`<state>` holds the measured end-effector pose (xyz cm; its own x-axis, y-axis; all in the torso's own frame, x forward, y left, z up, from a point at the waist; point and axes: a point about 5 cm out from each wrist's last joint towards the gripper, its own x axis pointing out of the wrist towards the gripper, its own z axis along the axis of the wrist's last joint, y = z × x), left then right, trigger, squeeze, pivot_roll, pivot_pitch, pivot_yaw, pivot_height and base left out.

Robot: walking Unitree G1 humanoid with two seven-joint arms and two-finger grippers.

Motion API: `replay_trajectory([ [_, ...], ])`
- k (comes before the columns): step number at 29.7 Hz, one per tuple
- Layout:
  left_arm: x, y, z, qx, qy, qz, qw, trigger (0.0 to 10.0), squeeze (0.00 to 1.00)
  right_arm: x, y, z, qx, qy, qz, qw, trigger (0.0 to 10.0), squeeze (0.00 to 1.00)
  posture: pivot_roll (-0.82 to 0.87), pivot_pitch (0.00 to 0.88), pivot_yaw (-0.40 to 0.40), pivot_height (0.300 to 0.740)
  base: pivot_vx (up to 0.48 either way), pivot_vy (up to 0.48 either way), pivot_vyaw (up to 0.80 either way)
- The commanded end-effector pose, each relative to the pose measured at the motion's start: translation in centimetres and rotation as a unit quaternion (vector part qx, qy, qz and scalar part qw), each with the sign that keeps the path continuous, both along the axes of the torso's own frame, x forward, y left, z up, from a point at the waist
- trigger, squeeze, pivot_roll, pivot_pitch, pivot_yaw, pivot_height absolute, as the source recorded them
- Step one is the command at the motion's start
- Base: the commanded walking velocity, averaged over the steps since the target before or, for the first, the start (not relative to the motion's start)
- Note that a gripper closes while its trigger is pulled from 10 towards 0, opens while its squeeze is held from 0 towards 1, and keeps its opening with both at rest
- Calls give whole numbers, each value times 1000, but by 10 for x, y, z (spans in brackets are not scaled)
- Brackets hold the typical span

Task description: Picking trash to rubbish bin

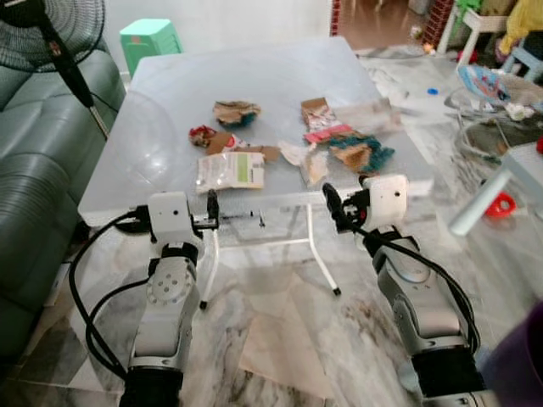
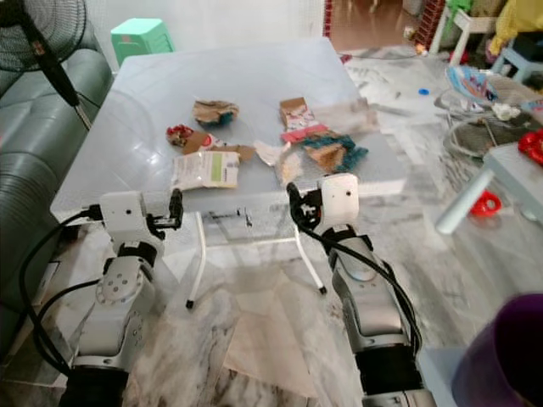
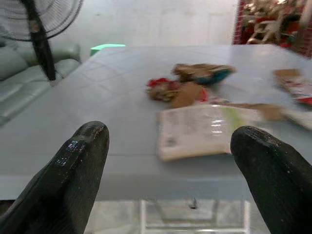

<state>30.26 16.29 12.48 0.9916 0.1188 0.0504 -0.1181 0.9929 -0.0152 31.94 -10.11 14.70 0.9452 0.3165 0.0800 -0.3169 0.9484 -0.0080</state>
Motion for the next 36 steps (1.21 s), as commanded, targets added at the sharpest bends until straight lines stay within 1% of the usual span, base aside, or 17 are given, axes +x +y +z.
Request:
replay_trajectory([
  [1,2,-7,2,-5,-3,-11,1000,10000,0,1,-7,3,-8,-7,-6,1000,10000,0,-42,57,26,740,405,0,0],
  [14,1,-9,-1,-13,7,-12,1000,10000,0,0,-7,3,-10,-6,-5,1000,10000,0,-44,59,25,740,402,0,0],
  [20,-5,-7,-4,-39,10,-4,999,10000,0,0,-8,2,-11,-6,-3,1000,10000,0,-42,61,22,740,44,0,0],
  [22,-6,-7,-5,-57,15,0,998,10000,0,-1,-8,2,-11,-6,-3,1000,10000,0,-41,60,23,740,0,0,0],
  [24,-10,-11,-4,-115,23,-15,993,10000,0,-1,-8,2,-12,-6,-3,1000,10000,0,-41,57,23,740,0,0,0],
  [25,-10,-12,-3,-128,23,-19,991,10000,0,-1,-8,2,-12,-6,-3,1000,10000,0,-41,57,23,740,0,0,0],
  [26,-12,-13,-3,-163,31,-28,986,10000,0,-1,-8,2,-12,-6,-3,1000,10000,0,-41,61,22,740,0,0,0],
  [27,-14,-15,-3,-188,36,-34,981,10000,0,-1,-9,2,-13,-6,-3,1000,10000,0,-41,61,22,740,0,0,0],
  [29,-18,-16,-3,-251,49,-48,965,10000,0,-1,-9,2,-14,-6,-3,1000,10000,0,-34,63,15,740,0,0,0],
  [30,-22,-17,-4,-292,59,-57,953,10000,0,-1,-10,2,-15,-5,-2,1000,10000,0,-31,64,13,740,0,0,0],
  [33,-28,-14,-8,-337,77,-47,937,10000,0,-1,-9,1,-17,-4,1,1000,10000,0,-26,64,11,740,0,0,0],
  [35,-31,-11,-11,-351,86,-40,932,10000,0,0,-9,1,-17,-4,2,1000,10000,0,-23,64,9,740,0,0,0],
  [36,-34,-9,-12,-363,94,-39,926,10000,0,0,-8,1,-17,-4,3,1000,10000,0,-23,64,9,740,0,0,0],
])
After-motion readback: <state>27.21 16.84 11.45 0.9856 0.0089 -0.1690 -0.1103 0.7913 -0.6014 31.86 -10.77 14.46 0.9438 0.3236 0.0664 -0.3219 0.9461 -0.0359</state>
